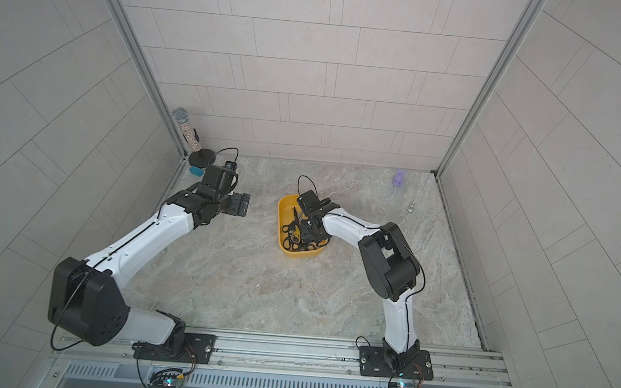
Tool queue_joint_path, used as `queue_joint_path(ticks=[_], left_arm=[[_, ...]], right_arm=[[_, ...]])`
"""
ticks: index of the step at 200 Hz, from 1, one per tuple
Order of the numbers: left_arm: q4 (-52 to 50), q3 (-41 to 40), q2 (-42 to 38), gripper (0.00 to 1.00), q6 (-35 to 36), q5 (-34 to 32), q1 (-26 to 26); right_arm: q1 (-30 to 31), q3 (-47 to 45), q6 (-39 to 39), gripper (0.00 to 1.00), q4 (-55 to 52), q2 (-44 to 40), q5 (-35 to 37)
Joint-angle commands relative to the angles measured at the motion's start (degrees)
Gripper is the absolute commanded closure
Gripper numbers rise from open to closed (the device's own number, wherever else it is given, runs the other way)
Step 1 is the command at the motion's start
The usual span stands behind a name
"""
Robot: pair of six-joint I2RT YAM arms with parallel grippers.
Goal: Take the scissors out of the storage box
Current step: Pick up the scissors from the storage box.
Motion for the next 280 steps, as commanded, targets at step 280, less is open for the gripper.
queue_joint_path(ticks=[280], left_arm=[[1.9, -1.2, -1.3, 0.0, -1.8, -1.6, 0.3]], right_arm=[[-0.3, 1.3, 0.1, 1.0, -0.7, -8.2, 3.6]])
